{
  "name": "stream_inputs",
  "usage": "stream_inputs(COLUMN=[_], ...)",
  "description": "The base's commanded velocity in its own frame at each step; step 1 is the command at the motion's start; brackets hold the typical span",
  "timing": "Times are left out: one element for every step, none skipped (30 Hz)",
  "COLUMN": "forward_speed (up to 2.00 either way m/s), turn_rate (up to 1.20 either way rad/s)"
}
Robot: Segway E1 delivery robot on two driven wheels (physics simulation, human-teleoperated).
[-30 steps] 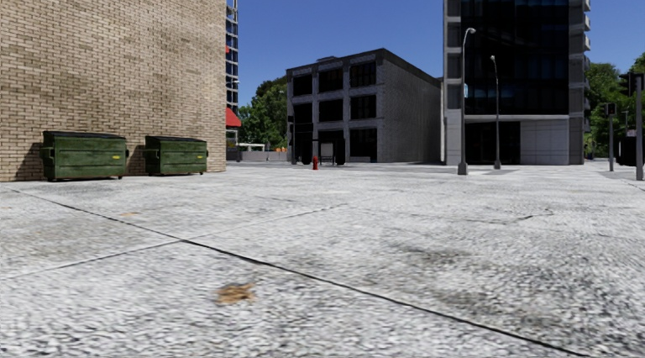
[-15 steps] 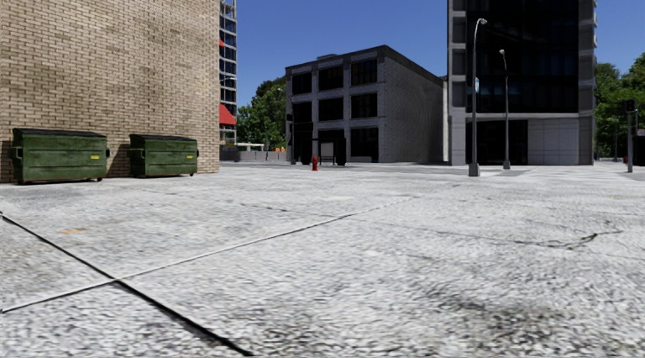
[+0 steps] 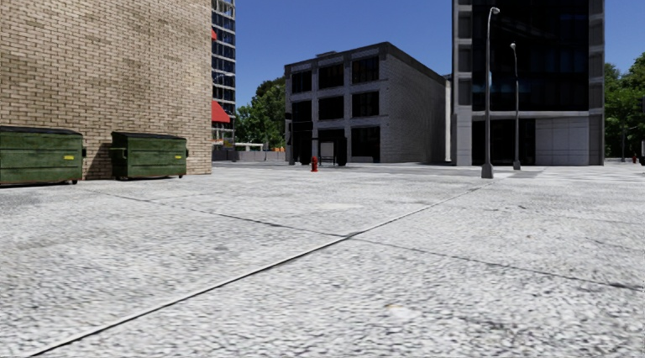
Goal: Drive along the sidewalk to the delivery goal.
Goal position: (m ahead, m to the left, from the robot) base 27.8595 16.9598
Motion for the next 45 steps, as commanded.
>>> stream_inputs(forward_speed=[2.0, 2.0, 2.0, 2.0, 2.0, 2.0, 2.0, 2.0, 2.0, 2.0, 2.0, 2.0, 2.0, 2.0, 2.0, 2.0, 2.0, 2.0, 2.0, 2.0, 2.0, 2.0, 2.0, 2.0, 2.0, 2.0, 2.0, 2.0, 2.0, 2.0, 2.0, 2.0, 2.0, 2.0, 2.0, 2.0, 2.0, 2.0, 2.0, 2.0, 2.0, 2.0, 2.0, 2.0, 2.0], turn_rate=[0.0, 0.0, 0.0, 0.0, 0.0, 0.0, 0.0, 0.0, 0.0, 0.0, 0.0, 0.0, 0.0, 0.0, 0.0, 0.0, 0.0, 0.0, 0.0, 0.0, 0.0, 0.0, 0.0, 0.0, 0.0, 0.0, 0.0, 0.0, 0.0, 0.0, 0.0, 0.0, 0.0, 0.0, 0.0, 0.0, 0.0, 0.0, 0.0, 0.0, 0.0, 0.0, 0.0, 0.0, 0.0])
